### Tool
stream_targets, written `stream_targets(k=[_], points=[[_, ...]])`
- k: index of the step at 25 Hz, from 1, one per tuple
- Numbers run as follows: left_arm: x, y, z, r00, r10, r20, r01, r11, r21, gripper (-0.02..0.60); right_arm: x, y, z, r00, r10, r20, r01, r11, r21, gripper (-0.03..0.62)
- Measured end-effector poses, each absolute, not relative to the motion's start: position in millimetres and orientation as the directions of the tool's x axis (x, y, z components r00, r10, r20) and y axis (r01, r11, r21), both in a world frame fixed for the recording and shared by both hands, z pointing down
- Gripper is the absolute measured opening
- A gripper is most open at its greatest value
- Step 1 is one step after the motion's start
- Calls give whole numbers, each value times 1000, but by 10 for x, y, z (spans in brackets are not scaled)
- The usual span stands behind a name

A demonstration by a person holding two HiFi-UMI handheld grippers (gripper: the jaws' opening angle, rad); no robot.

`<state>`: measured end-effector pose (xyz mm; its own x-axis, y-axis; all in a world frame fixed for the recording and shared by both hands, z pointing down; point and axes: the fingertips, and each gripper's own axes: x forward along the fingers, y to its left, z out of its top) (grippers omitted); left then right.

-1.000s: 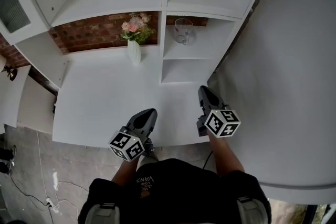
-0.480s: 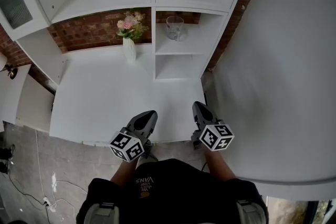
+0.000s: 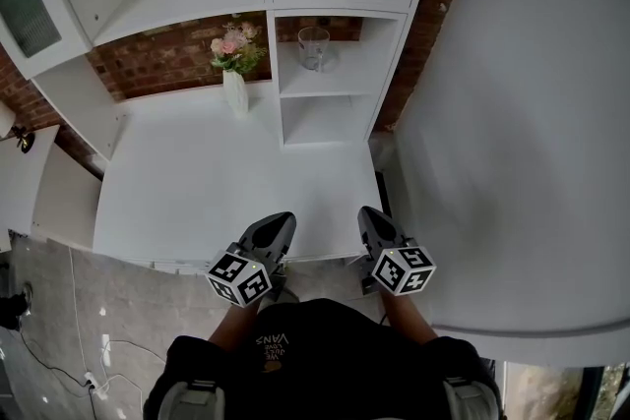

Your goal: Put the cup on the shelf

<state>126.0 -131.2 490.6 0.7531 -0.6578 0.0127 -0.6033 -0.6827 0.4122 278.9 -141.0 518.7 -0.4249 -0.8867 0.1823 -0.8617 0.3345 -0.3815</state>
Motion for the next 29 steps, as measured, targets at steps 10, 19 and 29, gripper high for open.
stream_targets(k=[10,19,29], points=[[1363,-1129,4929,762,-647,20,-597,-691,408,8,2868,-1194,5203,-403,-898,175,-865,312,-392,0],[1447,-1099,4908,778,-628,23,-582,-707,401,8,2890,-1187,5163,-397,-902,168,-873,315,-373,0],[1415,-1119,4861,780,-626,19,-579,-709,403,8,2833,-1223,5104,-406,-900,161,-871,327,-368,0]])
